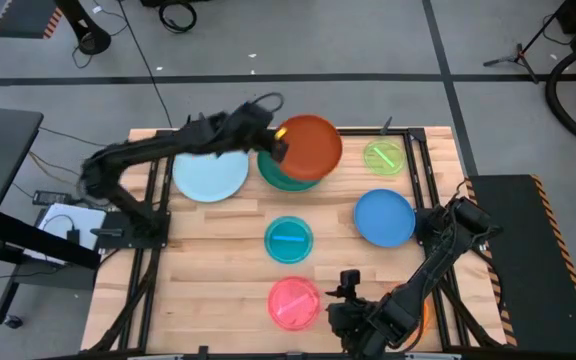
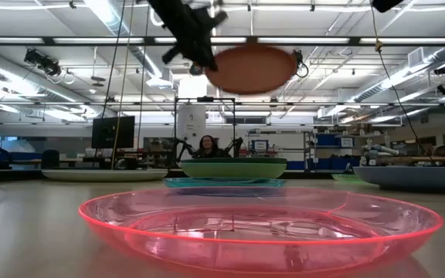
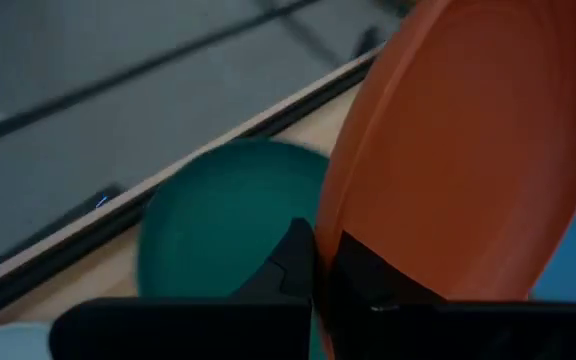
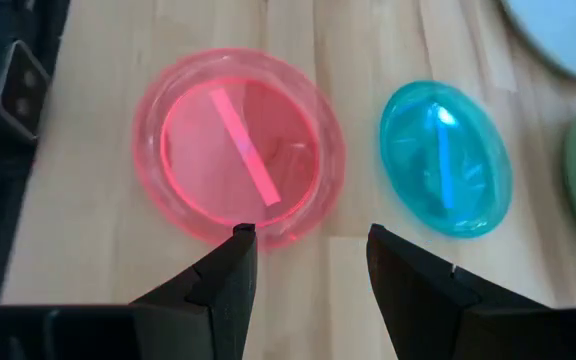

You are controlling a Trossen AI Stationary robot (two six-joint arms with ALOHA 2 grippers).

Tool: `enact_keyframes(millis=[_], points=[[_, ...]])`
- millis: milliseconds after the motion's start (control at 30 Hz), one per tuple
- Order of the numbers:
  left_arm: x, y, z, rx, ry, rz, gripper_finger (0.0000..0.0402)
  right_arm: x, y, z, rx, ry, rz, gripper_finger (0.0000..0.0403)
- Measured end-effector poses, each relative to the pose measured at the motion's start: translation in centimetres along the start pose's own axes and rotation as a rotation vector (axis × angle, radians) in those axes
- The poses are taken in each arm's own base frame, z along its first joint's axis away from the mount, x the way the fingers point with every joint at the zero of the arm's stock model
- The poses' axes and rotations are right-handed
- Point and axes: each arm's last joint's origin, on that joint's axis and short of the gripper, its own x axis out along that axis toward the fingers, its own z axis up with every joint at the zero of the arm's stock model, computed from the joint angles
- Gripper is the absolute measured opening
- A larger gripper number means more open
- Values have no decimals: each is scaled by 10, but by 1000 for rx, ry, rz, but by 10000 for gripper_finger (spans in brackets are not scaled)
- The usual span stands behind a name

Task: Stack plastic plates
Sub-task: Stack the orange plate on top of the dark green plate

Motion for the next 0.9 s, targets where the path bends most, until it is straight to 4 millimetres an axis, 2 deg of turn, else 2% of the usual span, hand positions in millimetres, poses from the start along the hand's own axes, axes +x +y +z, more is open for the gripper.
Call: enact_keyframes(millis=[133,267,367,467,567,700,900], points=[[47,19,12,-42,149,82,14,-5,-1,-11,48,84,-18,196],[89,48,7,-99,273,186,14,-9,-12,-26,105,220,-120,196],[113,71,1,-153,337,220,14,-12,-20,-33,154,303,-188,196],[131,92,-3,-226,381,218,14,-11,-23,-35,185,388,-173,196],[146,103,-7,-314,408,176,14,-8,-22,-32,220,407,-139,196],[156,106,-15,-373,489,85,14,-4,-25,-29,245,399,-138,196],[151,96,-30,-356,637,90,17,2,-37,-26,241,439,-190,196]])
